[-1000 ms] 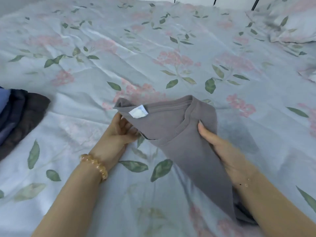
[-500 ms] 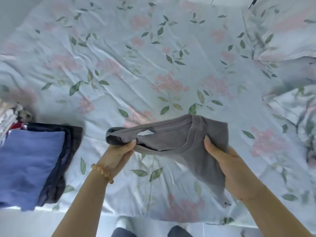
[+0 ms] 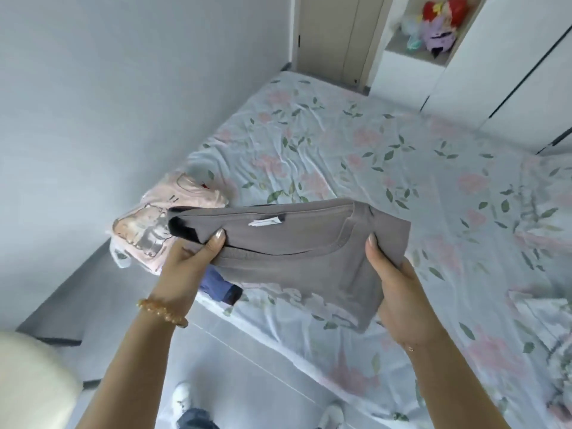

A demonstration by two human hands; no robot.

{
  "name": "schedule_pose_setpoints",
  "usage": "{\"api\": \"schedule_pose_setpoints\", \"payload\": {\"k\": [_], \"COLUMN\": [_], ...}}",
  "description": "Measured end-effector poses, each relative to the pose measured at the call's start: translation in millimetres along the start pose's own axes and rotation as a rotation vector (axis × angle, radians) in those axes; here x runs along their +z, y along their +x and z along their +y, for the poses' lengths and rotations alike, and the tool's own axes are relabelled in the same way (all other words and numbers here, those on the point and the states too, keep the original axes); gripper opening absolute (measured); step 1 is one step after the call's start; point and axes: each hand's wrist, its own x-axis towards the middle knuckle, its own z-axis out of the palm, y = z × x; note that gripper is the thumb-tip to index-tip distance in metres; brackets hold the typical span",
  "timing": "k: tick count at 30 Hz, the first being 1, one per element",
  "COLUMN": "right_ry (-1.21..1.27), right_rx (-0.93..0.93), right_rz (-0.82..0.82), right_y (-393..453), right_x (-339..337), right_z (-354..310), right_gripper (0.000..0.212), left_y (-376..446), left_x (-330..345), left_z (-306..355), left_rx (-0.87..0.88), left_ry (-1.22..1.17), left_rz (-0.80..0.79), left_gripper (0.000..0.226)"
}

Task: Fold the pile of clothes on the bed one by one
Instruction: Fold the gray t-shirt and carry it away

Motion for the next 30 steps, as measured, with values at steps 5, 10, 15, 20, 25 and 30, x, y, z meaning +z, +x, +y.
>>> {"api": "schedule_pose_setpoints", "payload": {"k": [5, 10, 15, 20, 25, 30], "right_ry": [-0.022, -0.125, -0.055, 0.074, 0.306, 0.382], "right_rx": [-0.011, 0.003, 0.064, 0.198, 0.348, 0.514], "right_rz": [-0.058, -0.021, -0.032, 0.019, 0.093, 0.133], "right_y": [15.9, 35.7, 62.1, 114.8, 176.0, 237.0], "right_x": [120.3, 237.7, 322.3, 372.1, 407.6, 420.7], "right_z": [22.3, 62.9, 100.2, 135.7, 167.2, 196.1], "right_gripper": [0.032, 0.053, 0.045, 0.038, 0.026, 0.031], "left_y": [21.0, 50.4, 94.9, 162.6, 236.6, 296.0], "left_x": [-118.3, -227.5, -318.6, -369.6, -394.8, -417.0], "left_z": [29.9, 53.7, 64.7, 62.5, 57.0, 36.4], "left_rx": [0.053, 0.020, -0.017, -0.085, -0.178, -0.344], "left_ry": [-0.043, -0.041, 0.026, 0.132, 0.251, 0.378], "left_rz": [0.051, -0.008, 0.004, -0.011, -0.021, -0.041], "left_gripper": [0.049, 0.032, 0.027, 0.029, 0.020, 0.025]}}
